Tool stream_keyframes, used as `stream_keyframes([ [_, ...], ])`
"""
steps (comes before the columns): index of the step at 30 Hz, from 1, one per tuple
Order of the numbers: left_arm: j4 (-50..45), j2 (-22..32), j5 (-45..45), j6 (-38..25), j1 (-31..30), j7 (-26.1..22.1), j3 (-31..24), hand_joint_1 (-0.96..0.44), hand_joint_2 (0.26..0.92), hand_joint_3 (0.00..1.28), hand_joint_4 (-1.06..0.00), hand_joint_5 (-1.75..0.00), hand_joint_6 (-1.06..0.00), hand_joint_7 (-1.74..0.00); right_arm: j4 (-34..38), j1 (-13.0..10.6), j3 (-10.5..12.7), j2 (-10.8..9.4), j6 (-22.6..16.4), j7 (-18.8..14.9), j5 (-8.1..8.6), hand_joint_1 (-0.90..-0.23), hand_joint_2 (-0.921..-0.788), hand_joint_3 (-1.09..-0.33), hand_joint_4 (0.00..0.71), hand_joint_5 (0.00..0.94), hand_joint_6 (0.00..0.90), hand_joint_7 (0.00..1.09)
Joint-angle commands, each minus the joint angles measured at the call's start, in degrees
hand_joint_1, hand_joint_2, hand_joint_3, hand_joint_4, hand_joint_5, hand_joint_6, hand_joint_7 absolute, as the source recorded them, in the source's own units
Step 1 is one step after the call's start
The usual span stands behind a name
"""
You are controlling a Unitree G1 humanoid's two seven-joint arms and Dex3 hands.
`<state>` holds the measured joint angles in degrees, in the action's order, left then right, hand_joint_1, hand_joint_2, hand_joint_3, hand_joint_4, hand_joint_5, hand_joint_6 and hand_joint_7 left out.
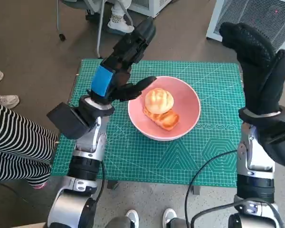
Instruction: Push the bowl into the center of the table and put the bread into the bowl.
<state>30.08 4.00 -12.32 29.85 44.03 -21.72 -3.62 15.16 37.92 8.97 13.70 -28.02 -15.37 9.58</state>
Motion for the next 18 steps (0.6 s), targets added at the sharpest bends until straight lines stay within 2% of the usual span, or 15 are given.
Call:
stream_keyframes([
  [1,-0.83,-0.38,-1.55,-0.21,0.11,-0.9,-0.68,-0.57,0.921,0.33,-0.15,0.0,-0.25,0.0,0.56,-0.59,-0.09,0.34,0.43,0.58,-0.96,-0.73,-0.921,-0.738,0.168,0.005,0.001,0.57],
  [6,-0.5,-0.47,-1.55,0.24,0.4,-1.26,-0.89,-0.56,0.921,0.33,-0.15,0.0,-0.25,0.0,0.86,-0.32,-0.13,0.26,0.42,0.9,-1.56,-0.728,-0.921,-0.745,0.169,0.005,0.0,0.57],
  [18,-1.59,-0.47,-1.33,0.53,0.21,-0.62,-1.25,-0.56,0.921,0.33,-0.15,0.0,-0.25,0.0,1.24,0.05,-0.37,-0.01,0.8,1.17,-1.45,-0.723,-0.921,-0.752,0.169,0.004,0.0,0.57],
])
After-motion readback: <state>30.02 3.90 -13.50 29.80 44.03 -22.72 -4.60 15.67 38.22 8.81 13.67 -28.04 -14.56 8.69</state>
